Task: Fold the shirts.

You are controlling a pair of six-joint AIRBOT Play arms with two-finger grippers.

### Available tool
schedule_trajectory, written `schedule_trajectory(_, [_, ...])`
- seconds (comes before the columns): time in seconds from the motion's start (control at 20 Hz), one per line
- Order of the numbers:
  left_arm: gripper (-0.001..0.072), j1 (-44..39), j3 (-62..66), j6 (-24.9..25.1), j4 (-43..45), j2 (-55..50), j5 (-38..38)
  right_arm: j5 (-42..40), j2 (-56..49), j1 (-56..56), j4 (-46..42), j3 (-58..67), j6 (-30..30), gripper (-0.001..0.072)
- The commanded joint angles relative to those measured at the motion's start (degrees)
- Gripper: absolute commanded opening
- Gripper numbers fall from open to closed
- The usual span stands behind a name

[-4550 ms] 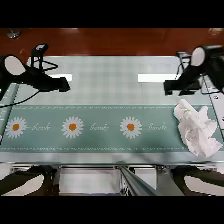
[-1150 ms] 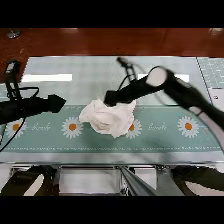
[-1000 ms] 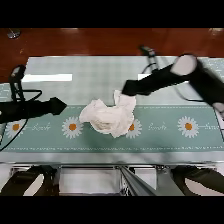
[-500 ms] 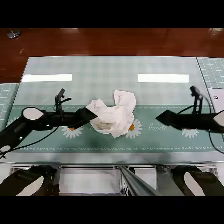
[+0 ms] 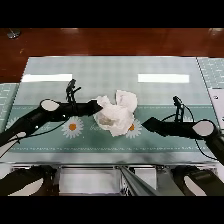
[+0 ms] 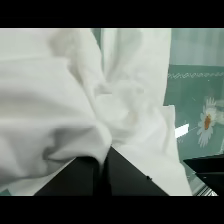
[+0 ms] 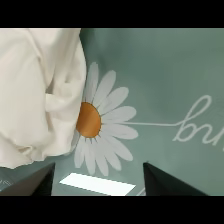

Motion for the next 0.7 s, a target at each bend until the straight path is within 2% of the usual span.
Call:
schedule_trajectory(0.0, [0.0026, 5.5, 4.4, 3.4, -0.1, -0.3, -5.0, -2.1, -5.7, 1.3, 1.8, 2.4, -0.5, 0.0631])
schedule_trajectory(0.15, [0.0026, 12.7, 6.6, 3.8, 0.1, 0.5, -11.8, -2.0, -13.1, 1.4, 1.8, 7.7, -1.9, 0.063])
schedule_trajectory(0.3, [0.0026, 16.7, 6.8, 6.6, 0.4, 0.5, -18.9, 0.5, -21.2, 1.4, 2.4, 14.4, -3.0, 0.0631])
schedule_trajectory(0.45, [0.0026, 16.9, 6.8, 6.7, 3.8, 0.6, -19.3, 1.1, -28.6, 1.4, 5.6, 20.7, -4.3, 0.063])
schedule_trajectory(0.65, [0.0026, 16.8, 6.8, 6.8, 4.0, 0.6, -19.3, 1.9, -36.6, 2.1, 7.5, 28.9, -4.8, 0.063])
